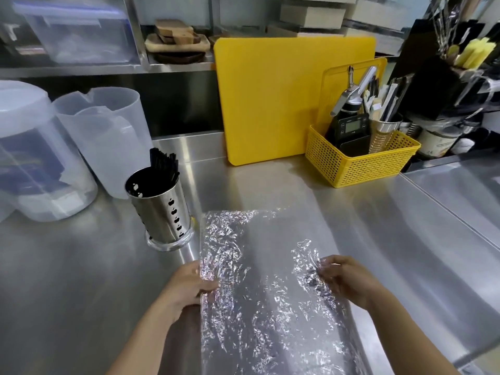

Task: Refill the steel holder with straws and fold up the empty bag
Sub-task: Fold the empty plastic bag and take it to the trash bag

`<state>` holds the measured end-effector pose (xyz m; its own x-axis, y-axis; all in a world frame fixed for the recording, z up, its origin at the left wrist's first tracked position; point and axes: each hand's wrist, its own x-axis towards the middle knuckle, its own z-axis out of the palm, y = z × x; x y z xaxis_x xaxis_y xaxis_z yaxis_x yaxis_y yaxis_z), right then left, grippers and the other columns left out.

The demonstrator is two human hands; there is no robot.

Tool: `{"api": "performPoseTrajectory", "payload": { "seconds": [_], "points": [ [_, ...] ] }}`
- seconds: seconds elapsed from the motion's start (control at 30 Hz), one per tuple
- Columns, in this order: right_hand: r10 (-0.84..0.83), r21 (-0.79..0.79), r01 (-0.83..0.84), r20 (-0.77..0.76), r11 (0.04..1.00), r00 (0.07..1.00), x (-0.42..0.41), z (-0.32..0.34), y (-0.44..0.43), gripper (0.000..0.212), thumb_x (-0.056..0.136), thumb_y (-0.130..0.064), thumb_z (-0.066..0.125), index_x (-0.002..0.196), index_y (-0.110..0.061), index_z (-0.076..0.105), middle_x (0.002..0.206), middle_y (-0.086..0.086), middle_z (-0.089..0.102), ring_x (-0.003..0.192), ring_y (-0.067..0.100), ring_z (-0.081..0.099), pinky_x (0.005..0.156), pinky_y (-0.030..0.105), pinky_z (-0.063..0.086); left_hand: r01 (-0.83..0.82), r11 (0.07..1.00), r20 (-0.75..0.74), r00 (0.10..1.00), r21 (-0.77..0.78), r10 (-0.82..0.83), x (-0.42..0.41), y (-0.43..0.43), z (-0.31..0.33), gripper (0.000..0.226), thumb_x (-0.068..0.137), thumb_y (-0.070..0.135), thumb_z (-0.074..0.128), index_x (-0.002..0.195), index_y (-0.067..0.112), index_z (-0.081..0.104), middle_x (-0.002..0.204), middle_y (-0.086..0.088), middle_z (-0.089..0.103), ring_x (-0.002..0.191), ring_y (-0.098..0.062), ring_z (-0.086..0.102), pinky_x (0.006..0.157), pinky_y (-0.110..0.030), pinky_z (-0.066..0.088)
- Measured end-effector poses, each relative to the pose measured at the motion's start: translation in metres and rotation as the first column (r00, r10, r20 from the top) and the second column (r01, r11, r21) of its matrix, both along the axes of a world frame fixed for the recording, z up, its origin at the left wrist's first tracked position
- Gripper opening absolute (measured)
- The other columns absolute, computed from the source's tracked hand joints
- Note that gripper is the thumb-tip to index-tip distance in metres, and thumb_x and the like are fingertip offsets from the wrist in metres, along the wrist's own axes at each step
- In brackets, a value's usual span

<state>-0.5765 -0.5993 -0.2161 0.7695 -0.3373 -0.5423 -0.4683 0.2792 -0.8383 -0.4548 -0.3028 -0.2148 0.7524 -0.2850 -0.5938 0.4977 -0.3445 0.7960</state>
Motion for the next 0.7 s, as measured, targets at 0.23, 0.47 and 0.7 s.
{"api": "performPoseTrajectory", "payload": {
  "seconds": [0.23,0.47,0.7],
  "points": [
    [0.05,-0.02,-0.05,0.005,0.999,0.999,-0.007,0.001,0.003,0.008,0.079,0.012,0.058,0.077,0.004,0.058,0.059,0.016,0.059,0.044,0.019,0.059,0.04,0.02,0.046,0.066,0.998,0.012,0.998,0.008,-0.066,-0.004,0.005,-0.001,0.03,0.074,-0.001,0.07,0.1,0.004,0.056,0.069,-0.008,0.069,0.067,-0.022,0.063,0.082,-0.041,0.053],
    [0.075,-0.002,-0.075,-0.015,0.997,0.997,-0.013,0.005,0.01,0.005,0.082,0.004,0.058,0.08,0.004,0.062,0.083,0.032,0.066,0.068,0.038,0.07,0.04,0.023,0.047,0.096,0.995,0.114,0.989,0.024,-0.098,-0.008,0.008,0.0,0.01,0.09,0.006,0.052,0.082,0.007,0.046,0.058,-0.011,0.058,0.035,-0.014,0.046,0.035,-0.021,0.037],
    [0.081,0.139,-0.094,0.094,0.986,0.992,-0.018,0.015,0.005,0.021,0.085,0.008,0.05,0.102,0.001,0.061,0.079,0.031,0.07,0.066,0.042,0.07,0.058,0.047,0.059,0.066,0.972,0.259,0.966,-0.225,-0.006,-0.009,0.015,0.009,0.005,0.092,0.003,0.048,0.093,0.005,0.052,0.051,-0.001,0.061,0.042,-0.011,0.051,0.046,-0.024,0.042]
  ]
}}
